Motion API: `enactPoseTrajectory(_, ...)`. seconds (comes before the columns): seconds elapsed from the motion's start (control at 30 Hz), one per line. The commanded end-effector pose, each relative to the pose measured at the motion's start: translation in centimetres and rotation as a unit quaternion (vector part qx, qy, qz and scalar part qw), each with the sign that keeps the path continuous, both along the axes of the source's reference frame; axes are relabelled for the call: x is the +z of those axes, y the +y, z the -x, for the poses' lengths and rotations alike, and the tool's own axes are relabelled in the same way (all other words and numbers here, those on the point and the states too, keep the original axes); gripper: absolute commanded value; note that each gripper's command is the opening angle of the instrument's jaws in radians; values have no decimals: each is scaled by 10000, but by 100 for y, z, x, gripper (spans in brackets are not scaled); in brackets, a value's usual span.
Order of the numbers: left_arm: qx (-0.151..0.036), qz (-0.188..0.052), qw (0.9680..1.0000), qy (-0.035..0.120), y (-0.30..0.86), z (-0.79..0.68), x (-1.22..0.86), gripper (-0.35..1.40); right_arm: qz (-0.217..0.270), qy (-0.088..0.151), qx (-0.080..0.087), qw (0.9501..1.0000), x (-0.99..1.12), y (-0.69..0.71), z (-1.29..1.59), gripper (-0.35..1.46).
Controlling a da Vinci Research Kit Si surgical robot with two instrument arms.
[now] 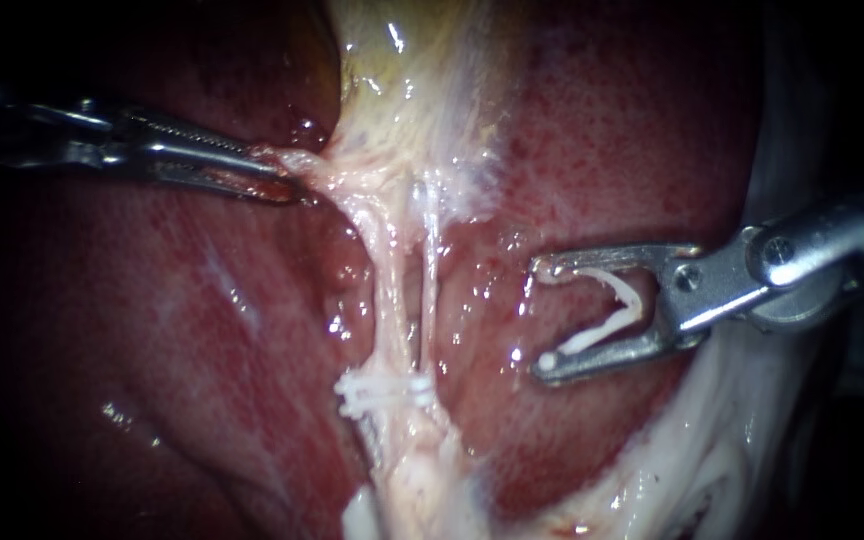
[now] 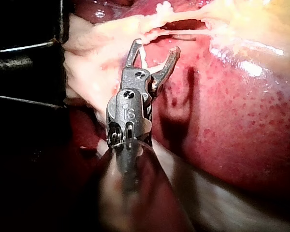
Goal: Clipping third clip left tube
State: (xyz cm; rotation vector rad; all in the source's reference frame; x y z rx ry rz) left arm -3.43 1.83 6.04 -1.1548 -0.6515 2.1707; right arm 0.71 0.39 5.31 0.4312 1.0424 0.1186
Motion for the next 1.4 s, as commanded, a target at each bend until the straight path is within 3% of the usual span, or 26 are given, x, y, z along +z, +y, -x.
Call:
enactPoseTrajectory(0.03,8,-4,10000,-8,0,-2,-4,-35,-1,-1,2,10000,0,0,0,50)
enactPoseTrajectory(0.17,34,-67,10000,-44,8,-13,-26,-35,-1,-1,2,10000,-1,0,0,50)
enactPoseTrajectory(0.23,-44,-87,10000,-22,15,-21,-42,-35,7,-7,13,10000,-1,-1,-1,50)
enactPoseTrajectory(0.4,-94,48,9999,-58,23,-30,-66,-35,-1,-7,14,10000,-3,-1,-6,50)
enactPoseTrajectory(0.53,-103,55,9999,-51,21,-29,-66,-35,-115,41,-3,9999,-3,-1,-19,50)
enactPoseTrajectory(0.6,-103,57,9999,-50,21,-28,-65,-35,-267,61,79,9996,-3,-1,-27,50)
enactPoseTrajectory(0.77,-105,59,9999,-48,21,-27,-63,-35,-842,171,487,9951,2,2,-61,50)
enactPoseTrajectory(0.9,-108,61,9999,-46,21,-26,-63,-35,-1203,134,606,9908,11,-2,-85,50)
enactPoseTrajectory(1.13,-109,61,9999,-45,21,-26,-63,-35,-1549,38,733,9852,43,-12,-117,50)
enactPoseTrajectory(1.4,-109,61,9999,-45,21,-26,-63,-35,-1712,-52,855,9815,80,-11,-116,50)
